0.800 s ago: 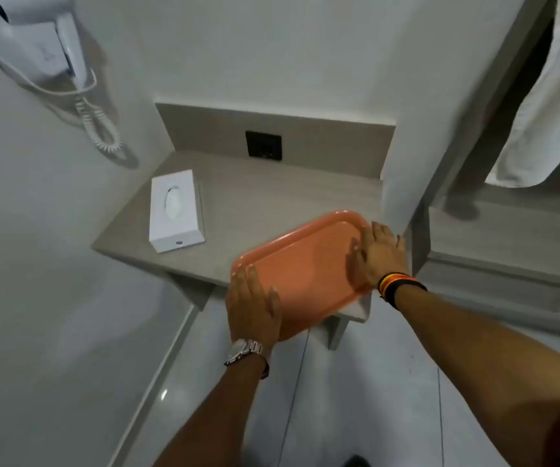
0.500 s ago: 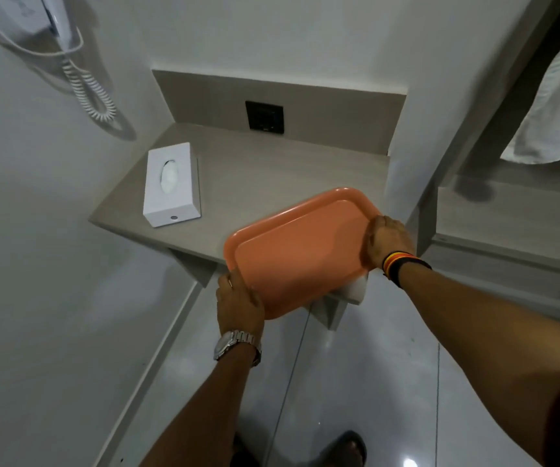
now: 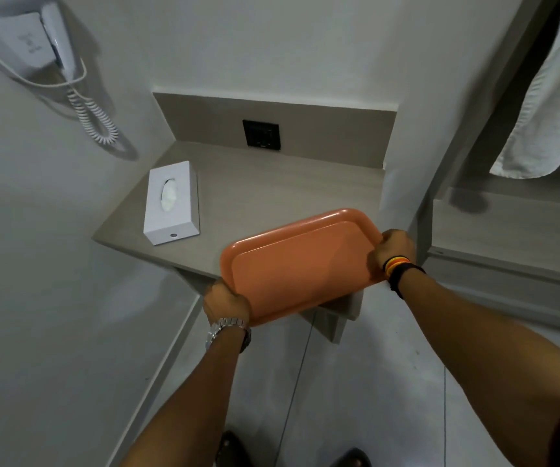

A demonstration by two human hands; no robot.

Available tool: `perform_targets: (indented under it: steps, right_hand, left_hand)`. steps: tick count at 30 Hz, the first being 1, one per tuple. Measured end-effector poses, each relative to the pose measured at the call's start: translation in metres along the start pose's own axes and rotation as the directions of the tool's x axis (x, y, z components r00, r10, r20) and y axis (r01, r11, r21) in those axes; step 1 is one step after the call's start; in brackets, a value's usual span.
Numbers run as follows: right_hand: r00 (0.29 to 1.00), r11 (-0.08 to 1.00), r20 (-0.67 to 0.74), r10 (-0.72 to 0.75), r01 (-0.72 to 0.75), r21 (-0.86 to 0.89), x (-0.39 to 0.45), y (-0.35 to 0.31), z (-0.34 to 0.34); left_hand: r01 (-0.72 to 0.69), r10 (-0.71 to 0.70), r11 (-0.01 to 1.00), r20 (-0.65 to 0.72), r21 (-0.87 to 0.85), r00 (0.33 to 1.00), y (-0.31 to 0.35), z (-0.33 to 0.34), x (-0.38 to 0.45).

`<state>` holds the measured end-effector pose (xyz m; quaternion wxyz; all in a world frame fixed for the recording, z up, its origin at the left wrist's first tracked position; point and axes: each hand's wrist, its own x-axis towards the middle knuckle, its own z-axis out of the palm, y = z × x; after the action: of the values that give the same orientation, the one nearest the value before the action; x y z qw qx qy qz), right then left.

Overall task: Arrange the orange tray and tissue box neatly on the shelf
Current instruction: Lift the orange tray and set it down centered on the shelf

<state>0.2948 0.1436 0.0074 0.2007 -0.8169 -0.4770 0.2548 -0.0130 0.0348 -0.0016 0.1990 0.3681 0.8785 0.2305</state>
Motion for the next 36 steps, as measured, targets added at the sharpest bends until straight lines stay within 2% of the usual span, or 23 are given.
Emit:
perform_targets:
  steps: [4, 9, 15, 21, 27, 36]
  right_hand:
    - [0.997, 0.981, 0.005, 0.071, -0.070, 0.183, -0.006, -0.007, -0.007]
    - [0.987, 0.931, 0.023, 0.158, -0.157, 0.329, 0.000, -0.023, -0.007]
    - [0.968, 0.868, 0.000, 0.251, -0.224, 0.444, 0.020, -0.056, 0.017]
    - [0.932, 0.832, -0.050, 0.358, -0.295, 0.470, 0.054, -0.102, 0.050]
    - [0.898, 0.823, -0.091, 0.431, -0.350, 0.447, 0.080, -0.127, 0.083]
    - [0.860, 0.783, -0.114, 0.497, -0.388, 0.486, 0.100, -0.139, 0.094]
  left_hand:
    - [-0.048, 0.048, 0.999, -0.021, 0.000, 0.999, 0.024, -0.017, 0.029]
    - [-0.096, 0.092, 0.994, -0.066, -0.060, 0.994, 0.058, -0.034, 0.071]
    - [-0.119, 0.122, 0.982, 0.007, -0.145, 0.993, 0.108, -0.041, 0.146]
    - [-0.154, 0.179, 0.977, 0.179, -0.145, 0.967, 0.152, -0.037, 0.229]
    - [-0.190, 0.204, 0.979, 0.291, -0.076, 0.935, 0.167, -0.020, 0.287]
    - [-0.192, 0.204, 0.979, 0.349, -0.069, 0.915, 0.168, 0.004, 0.318]
